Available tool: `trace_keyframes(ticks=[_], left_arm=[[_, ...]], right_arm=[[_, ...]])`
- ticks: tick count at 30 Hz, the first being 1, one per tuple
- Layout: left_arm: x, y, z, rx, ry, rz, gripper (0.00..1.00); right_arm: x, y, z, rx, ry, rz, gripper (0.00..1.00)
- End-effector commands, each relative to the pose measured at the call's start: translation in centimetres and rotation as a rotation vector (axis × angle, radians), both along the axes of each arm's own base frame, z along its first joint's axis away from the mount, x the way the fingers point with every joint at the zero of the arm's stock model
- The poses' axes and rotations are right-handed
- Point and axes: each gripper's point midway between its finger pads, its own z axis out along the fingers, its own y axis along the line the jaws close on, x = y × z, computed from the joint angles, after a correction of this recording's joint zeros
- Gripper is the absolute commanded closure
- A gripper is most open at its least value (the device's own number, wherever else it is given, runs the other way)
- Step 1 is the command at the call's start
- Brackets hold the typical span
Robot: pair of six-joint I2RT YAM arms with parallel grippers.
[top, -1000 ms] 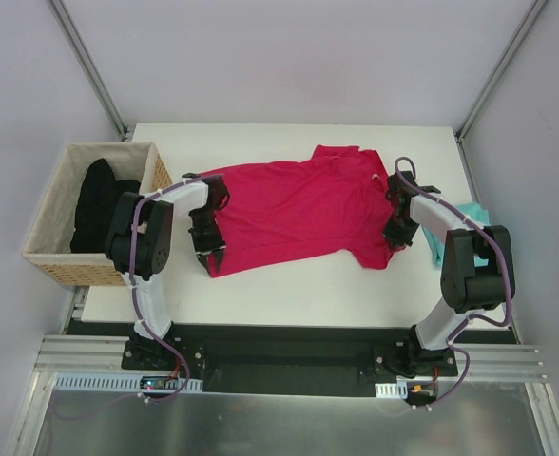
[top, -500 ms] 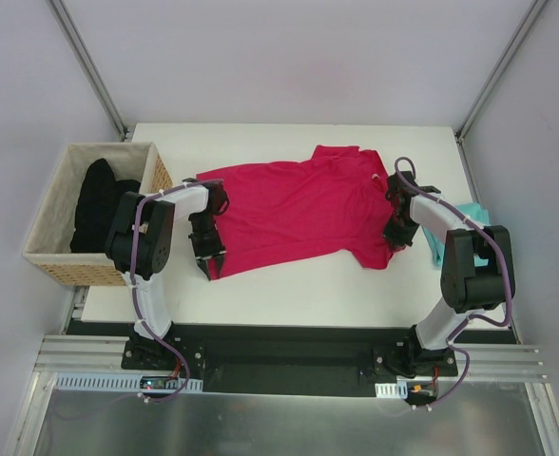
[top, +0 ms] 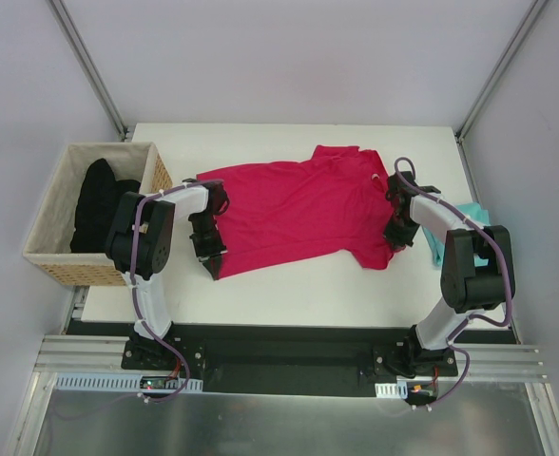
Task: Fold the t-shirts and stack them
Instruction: Grap the side of the flattened tshirt closest away from the robot with both arms
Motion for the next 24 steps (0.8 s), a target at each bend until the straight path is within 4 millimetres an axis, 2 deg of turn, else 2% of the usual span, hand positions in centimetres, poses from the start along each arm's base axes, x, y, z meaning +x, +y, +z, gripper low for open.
trace_keyframes(ticks=[1,8,13,24], left_arm=[[0.9,-0.7,1.1,-0.037,-0.039,0.009,1.00],[2.5,-0.8,3.6,-0.042,-0.113,0.003,1.00],[2.8,-0.4,4.8,-0.024,-0.138,-0.015,1.00],[1.2,1.0,5.5,0.010,-0.140,-0.049,1.00]], right_arm=[[0.4,-0.5,1.7,-0.026,-0.033,0.002,0.99],[0.2,-0.7,3.1,-0.039,-0.081,-0.015,0.99],[-0.7,-0.4,3.5,-0.039,-0.097,-0.032,0.99],[-3.7,-0.1,4.7,-0.058,-0.121,-0.049,0.99]])
